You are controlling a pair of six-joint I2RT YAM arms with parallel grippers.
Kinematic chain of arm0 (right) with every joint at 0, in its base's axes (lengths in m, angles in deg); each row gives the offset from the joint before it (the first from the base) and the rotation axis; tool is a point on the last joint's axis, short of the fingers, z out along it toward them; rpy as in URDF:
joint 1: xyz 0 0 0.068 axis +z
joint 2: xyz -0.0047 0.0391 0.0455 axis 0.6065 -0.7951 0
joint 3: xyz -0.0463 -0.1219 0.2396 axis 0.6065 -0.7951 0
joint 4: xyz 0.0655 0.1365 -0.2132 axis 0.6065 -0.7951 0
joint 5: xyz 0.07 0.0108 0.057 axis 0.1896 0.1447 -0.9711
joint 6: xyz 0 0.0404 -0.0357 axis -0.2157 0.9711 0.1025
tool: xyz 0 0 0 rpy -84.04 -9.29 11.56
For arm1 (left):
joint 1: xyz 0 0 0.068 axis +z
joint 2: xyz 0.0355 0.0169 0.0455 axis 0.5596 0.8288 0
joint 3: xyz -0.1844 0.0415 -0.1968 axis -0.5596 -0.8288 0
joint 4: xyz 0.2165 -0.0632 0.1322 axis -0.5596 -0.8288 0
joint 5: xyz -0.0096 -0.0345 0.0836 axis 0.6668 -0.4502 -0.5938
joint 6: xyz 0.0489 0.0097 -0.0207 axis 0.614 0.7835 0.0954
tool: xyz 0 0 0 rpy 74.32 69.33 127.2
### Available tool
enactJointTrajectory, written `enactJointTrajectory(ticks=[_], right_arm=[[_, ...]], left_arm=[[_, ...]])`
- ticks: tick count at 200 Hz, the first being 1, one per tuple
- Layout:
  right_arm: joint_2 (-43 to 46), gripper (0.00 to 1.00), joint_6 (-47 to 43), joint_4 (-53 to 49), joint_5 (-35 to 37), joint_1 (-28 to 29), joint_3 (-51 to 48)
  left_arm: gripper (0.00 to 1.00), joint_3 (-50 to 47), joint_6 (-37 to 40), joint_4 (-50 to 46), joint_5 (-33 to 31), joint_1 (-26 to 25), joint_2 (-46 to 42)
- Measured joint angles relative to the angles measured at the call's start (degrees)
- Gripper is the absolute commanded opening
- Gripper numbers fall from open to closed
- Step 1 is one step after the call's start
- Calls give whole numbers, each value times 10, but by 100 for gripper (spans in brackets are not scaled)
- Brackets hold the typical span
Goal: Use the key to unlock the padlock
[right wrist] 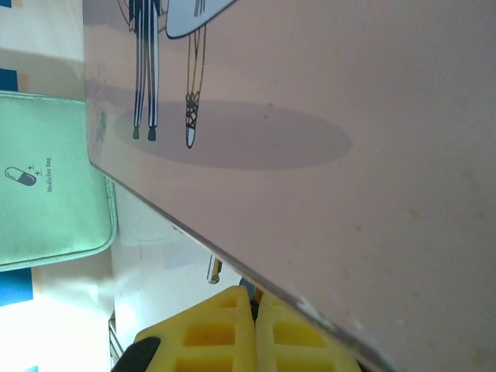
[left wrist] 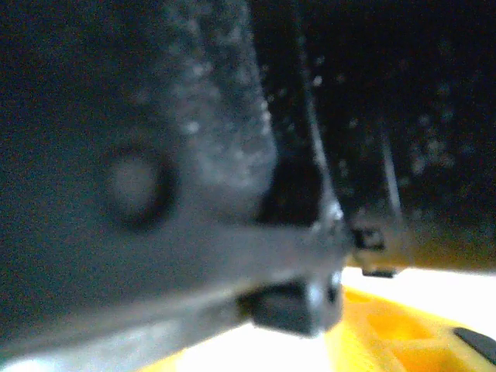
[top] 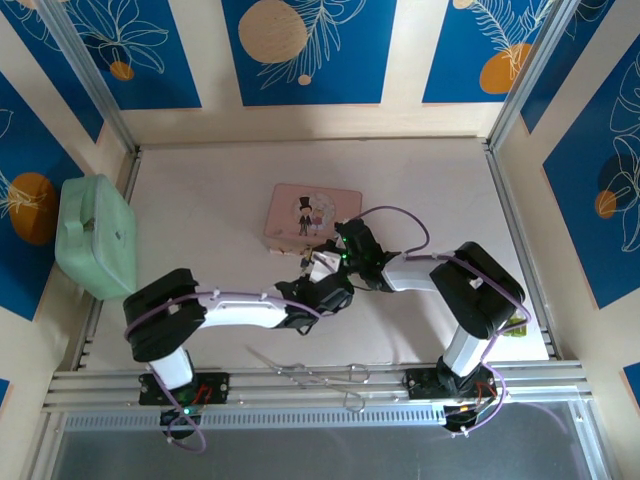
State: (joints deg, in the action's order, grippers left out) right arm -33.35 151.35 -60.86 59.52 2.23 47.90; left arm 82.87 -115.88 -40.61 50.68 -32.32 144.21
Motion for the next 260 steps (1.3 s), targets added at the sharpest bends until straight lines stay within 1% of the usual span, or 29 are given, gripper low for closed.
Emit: enactJointTrajectory(ticks=[12, 20, 29, 44, 60, 73, 84, 105, 142, 163, 195, 228, 260], right_arm=[[0, 0, -2, -1, -2, -1, 1], [0, 0, -2, -5, -4, -2, 3], [0, 0, -4, -12, -4, -2, 5], [0, 0, -7, -20, -5, -3, 9], [0, 0, -9, -24, -7, -3, 11], [0, 0, -10, -24, -7, -4, 11], [0, 0, -10, -24, -7, -4, 11], [1, 0, -10, -27, -7, -4, 12], [2, 0, -11, -38, -6, -4, 16], [3, 0, -13, -70, -2, -3, 30], [3, 0, -24, -163, 21, 5, 75], [-6, 0, -34, -250, 49, 13, 119], [-14, 0, -38, -289, 66, 17, 142]], left_arm=[[57, -10, -17, -23, 22, 12, -36], [51, -16, -28, -39, 36, 23, -65], [45, -24, -49, -62, 54, 47, -108], [41, -44, -72, -88, 88, 100, -176], [42, -73, -92, -111, 112, 156, -236], [45, -85, -103, -124, 128, 186, -260], [48, -88, -106, -131, 143, 193, -264], [48, -89, -110, -125, 179, 199, -256], [46, -118, -124, -55, 249, 216, -224], [47, -138, -136, -20, 281, 230, -213], [47, -135, -133, -5, 298, 236, -209], [55, -107, -108, -37, 295, 252, -214], [59, -73, -77, -63, 295, 306, -217]])
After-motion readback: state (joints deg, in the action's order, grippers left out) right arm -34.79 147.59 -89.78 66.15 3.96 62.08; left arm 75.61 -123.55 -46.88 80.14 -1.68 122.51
